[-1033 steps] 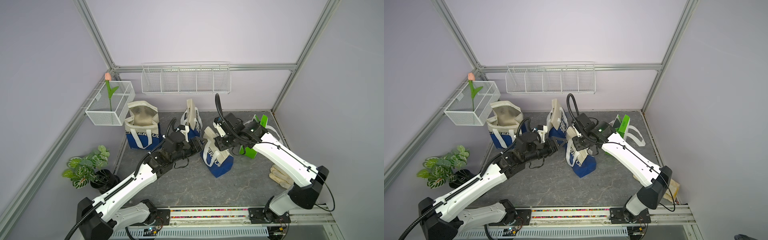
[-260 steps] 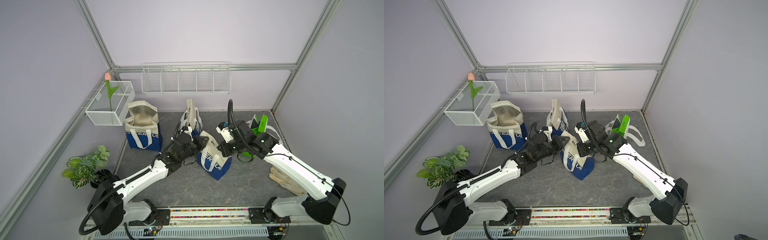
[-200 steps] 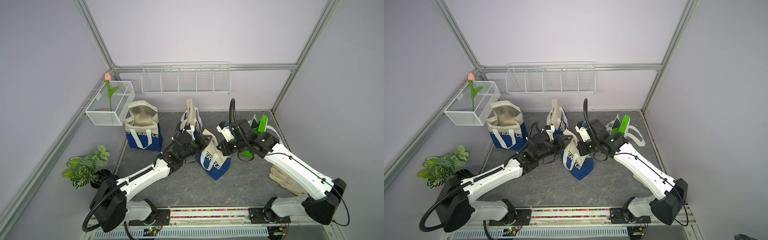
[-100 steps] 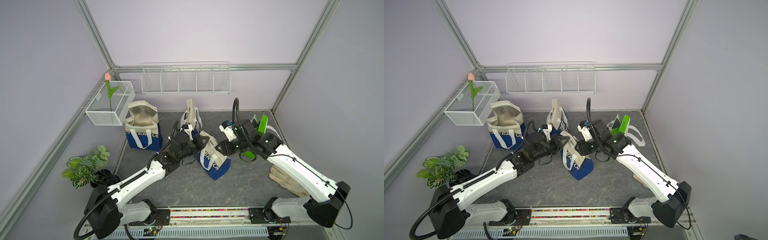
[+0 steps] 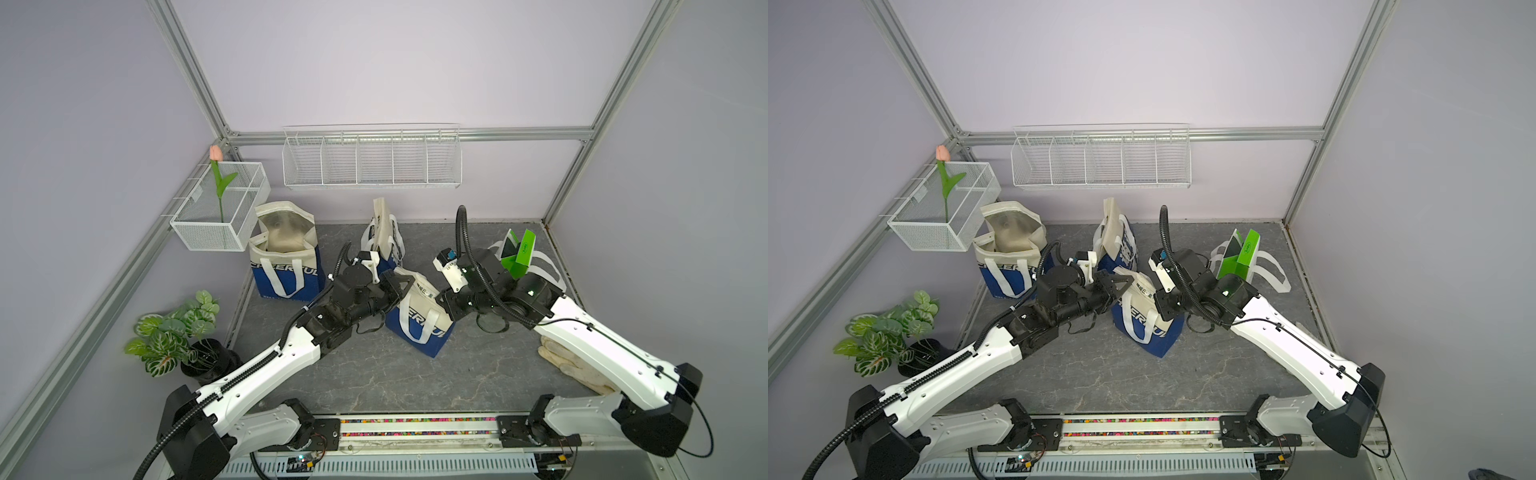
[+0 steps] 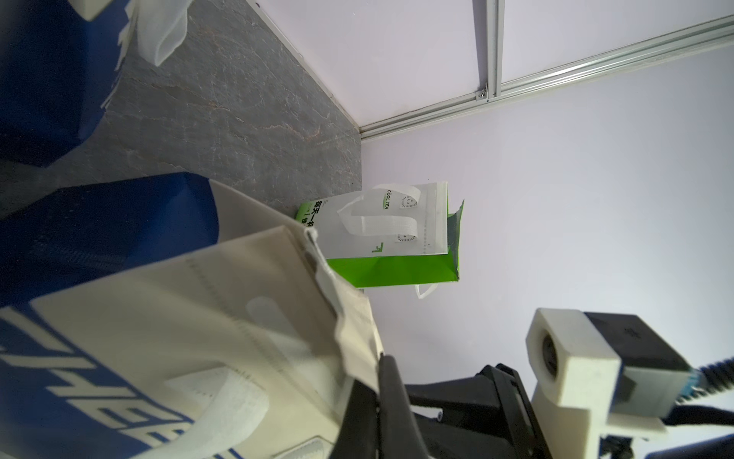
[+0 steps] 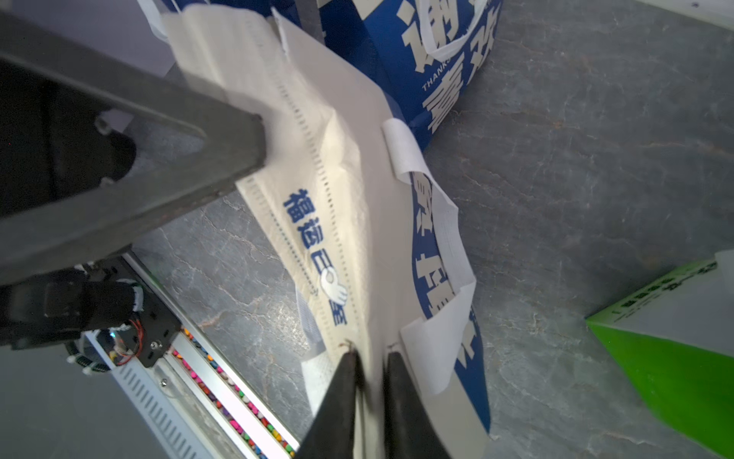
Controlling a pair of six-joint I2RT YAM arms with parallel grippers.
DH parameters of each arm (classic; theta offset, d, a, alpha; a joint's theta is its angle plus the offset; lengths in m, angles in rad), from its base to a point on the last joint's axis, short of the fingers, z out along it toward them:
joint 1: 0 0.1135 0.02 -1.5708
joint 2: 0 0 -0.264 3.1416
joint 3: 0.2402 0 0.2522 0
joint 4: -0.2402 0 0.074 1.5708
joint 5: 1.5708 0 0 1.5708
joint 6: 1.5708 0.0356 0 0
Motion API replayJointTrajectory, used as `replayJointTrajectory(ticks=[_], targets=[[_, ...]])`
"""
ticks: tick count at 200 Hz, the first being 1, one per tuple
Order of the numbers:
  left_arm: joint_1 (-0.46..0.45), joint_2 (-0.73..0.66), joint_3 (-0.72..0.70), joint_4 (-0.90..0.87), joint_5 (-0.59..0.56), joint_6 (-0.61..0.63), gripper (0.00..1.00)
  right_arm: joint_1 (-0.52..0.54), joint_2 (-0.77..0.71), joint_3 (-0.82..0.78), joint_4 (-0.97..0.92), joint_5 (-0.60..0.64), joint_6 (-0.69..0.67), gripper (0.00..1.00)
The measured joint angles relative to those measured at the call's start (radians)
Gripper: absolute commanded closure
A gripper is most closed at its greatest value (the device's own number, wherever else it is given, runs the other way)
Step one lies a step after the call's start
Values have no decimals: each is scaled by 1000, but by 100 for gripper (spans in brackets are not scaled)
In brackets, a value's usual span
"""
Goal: Open the takeout bag
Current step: Open the takeout bag at the center of the board.
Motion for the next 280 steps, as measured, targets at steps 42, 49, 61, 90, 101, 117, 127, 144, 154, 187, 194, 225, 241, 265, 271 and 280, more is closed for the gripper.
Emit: replayJointTrajectory(ticks=[42,49,61,90,101,117,127,144,154,187,194,225,241,265,271,280], targets=[[0,14,-29,78,-4,76,95,-52,0,-12,27,-121,21,93],[0,22,-36,96,-3,87,92,-58,0,-15,29,-140,25,93],[1,35,-47,128,2,102,87,-67,0,-19,30,-170,31,93],[4,72,-62,188,30,127,75,-74,0,-24,33,-230,43,93],[4,84,-62,208,41,131,70,-79,0,-26,37,-246,48,93],[4,93,-62,221,51,146,71,-89,0,-31,45,-267,56,93],[4,93,-64,226,54,153,79,-96,-2,-37,53,-284,60,93],[5,93,-73,238,55,154,94,-108,-6,-47,65,-310,70,93],[6,93,-82,242,56,163,95,-113,-7,-48,66,-320,73,93],[9,103,-89,272,69,158,85,-123,-7,-55,73,-345,83,93],[9,106,-89,280,75,157,79,-126,-7,-56,75,-347,86,93],[7,115,-89,319,101,160,69,-132,-8,-58,80,-353,93,93],[5,126,-89,332,108,161,80,-135,-9,-58,80,-353,93,93],[4,140,-92,338,111,154,100,-137,-11,-58,80,-353,97,93],[4,140,-95,340,111,158,100,-137,-12,-58,80,-353,97,93],[4,140,-96,340,111,156,100,-137,-13,-59,79,-353,97,91]])
